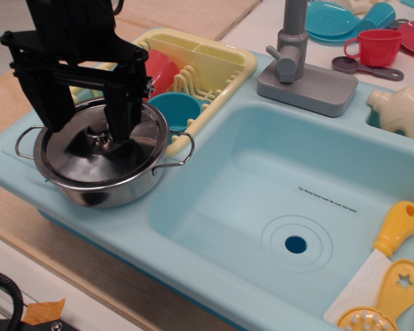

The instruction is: Take lid off pot or pan

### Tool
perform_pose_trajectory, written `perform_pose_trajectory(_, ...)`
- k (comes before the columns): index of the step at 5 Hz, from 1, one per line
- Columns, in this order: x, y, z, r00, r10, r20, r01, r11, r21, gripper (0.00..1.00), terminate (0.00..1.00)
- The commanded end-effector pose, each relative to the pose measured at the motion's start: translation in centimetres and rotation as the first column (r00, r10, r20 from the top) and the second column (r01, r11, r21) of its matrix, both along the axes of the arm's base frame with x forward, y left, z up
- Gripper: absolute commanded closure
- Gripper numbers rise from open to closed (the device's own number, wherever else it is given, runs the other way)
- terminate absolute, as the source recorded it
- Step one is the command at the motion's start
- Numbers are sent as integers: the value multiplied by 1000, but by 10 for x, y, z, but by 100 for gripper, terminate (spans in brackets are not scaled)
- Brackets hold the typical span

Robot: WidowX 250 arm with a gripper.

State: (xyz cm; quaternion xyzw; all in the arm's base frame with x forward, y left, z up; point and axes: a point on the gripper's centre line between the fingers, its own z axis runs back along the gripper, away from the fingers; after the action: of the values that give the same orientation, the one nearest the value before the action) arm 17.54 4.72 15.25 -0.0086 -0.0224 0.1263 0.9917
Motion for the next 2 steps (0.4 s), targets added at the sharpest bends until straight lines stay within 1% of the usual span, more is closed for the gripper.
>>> perform_pose_trajectory(1,2,4,-2,1000,15,-1,-15,1000,-4,0,0)
perform_pose_trajectory(2,1,3,-4,1000,22,4,-22,1000,-2,100,0)
